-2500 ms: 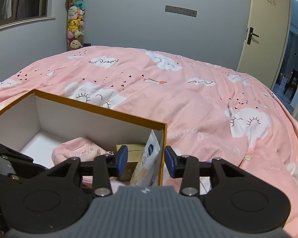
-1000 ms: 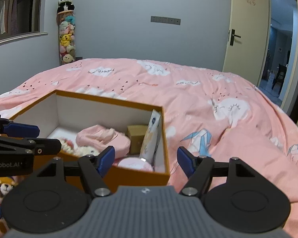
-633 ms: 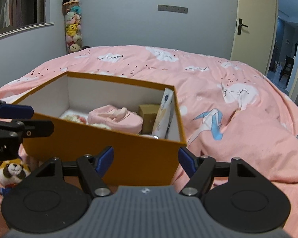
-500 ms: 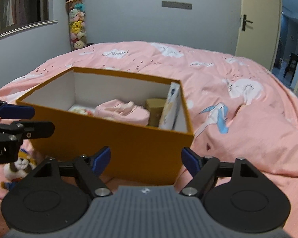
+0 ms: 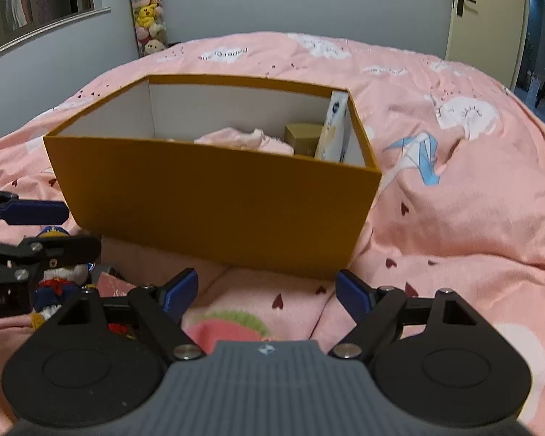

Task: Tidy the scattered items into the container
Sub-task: 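Withdraw both grippers from the box and move toward the items beside it, then grasp the pink pompom keychain with the right gripper while the left grasps the pink card box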

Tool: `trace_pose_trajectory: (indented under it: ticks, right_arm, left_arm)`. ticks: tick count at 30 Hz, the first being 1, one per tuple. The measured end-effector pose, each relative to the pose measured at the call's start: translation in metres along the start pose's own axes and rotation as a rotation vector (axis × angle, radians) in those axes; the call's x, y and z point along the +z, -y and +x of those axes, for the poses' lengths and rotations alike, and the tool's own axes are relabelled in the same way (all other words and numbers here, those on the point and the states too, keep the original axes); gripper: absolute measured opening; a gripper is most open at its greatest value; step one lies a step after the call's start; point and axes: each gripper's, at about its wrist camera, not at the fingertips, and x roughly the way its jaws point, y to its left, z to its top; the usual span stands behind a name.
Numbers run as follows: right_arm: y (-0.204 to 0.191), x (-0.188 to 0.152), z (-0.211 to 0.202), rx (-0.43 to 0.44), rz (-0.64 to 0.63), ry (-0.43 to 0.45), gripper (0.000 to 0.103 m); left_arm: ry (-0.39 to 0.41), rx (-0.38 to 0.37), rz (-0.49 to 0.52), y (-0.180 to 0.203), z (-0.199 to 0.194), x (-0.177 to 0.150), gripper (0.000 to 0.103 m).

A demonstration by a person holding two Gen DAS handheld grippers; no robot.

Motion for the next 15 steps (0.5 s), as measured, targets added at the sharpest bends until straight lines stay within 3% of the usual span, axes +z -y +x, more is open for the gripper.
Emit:
trace_pose_trajectory:
  ticks: [7,15]
  right_arm:
    - [-0.002,-0.005,0.007,0.005,-0.025,-0.083,0.084]
    - [-0.007,-0.016,0.013,0.044,-0.068,-0.169,0.084]
  left_arm:
    - [-0.094,-0.041,0.040,0.002,0.006,-0.009,0.062]
    - [-0.139,-0.063,0.053,0.002,0.011,-0.014,0.065]
